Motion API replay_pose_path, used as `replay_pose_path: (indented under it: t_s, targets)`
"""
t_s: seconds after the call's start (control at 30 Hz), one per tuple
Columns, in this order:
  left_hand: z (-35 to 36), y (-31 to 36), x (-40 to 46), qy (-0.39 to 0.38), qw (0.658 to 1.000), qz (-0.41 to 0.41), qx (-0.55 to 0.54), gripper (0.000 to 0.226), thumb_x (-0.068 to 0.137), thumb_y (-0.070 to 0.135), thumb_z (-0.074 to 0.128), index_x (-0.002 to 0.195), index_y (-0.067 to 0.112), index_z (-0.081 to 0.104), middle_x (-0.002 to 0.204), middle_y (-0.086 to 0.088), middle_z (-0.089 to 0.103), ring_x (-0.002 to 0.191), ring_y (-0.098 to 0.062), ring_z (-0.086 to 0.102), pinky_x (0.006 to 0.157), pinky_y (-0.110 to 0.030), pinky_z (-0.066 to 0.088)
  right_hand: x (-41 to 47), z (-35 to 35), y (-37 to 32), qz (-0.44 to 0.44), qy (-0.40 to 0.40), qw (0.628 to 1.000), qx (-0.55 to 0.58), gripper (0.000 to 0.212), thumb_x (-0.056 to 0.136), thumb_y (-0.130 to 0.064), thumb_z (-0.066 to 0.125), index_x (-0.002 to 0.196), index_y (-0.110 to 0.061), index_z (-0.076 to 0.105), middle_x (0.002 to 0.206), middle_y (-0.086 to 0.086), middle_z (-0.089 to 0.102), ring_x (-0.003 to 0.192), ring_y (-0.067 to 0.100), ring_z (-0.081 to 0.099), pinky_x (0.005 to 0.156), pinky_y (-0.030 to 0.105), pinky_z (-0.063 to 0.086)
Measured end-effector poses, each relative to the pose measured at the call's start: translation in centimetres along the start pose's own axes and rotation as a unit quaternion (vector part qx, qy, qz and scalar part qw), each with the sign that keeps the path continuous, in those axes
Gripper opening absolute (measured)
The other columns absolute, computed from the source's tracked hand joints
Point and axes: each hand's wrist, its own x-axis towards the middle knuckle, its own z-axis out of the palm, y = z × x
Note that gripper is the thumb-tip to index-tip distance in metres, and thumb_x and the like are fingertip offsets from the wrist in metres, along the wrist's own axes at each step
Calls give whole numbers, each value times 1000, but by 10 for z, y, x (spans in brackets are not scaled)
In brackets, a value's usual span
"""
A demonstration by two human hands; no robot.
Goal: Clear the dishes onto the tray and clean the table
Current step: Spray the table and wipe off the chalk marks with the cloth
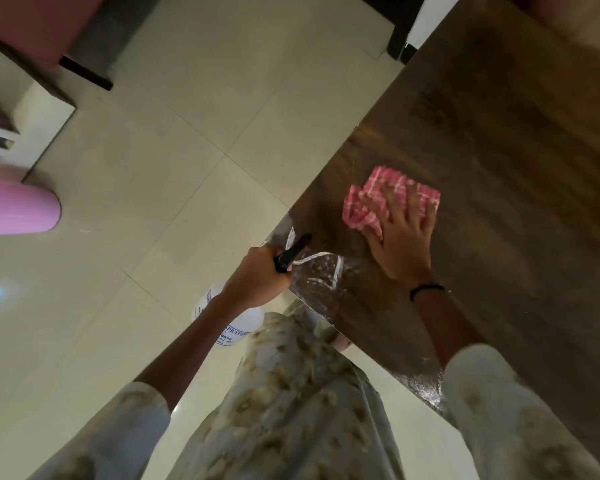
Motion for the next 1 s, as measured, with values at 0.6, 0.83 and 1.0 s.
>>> replay_pose_path:
  t_s: [0.6,0.83,1.0]
  targets:
    - [80,-26,-51,-43,998,0,36,7,72,10,54,66,6,53,62,-12,56,54,-30,50,52,-30,32,-65,23,-6,68,36,997,13,57,95,-56,38,146,-34,29,158,3,24,145,38,12,111,66,5]
    - [98,-37,-67,-21,999,-17,35,23,73,10,52,58,18,36,57,-2,42,49,-19,38,46,-24,23,-112,37,-22,37,24,999,7,58,94,-60,29,145,-33,32,156,5,29,144,39,17,110,67,13]
    - [89,-41,-64,2,999,-37,6,22,76,9,53,59,15,40,57,-4,44,49,-20,39,46,-25,24,-137,46,-47,54,36,998,10,55,94,-58,32,145,-38,28,156,2,28,144,38,17,110,66,13]
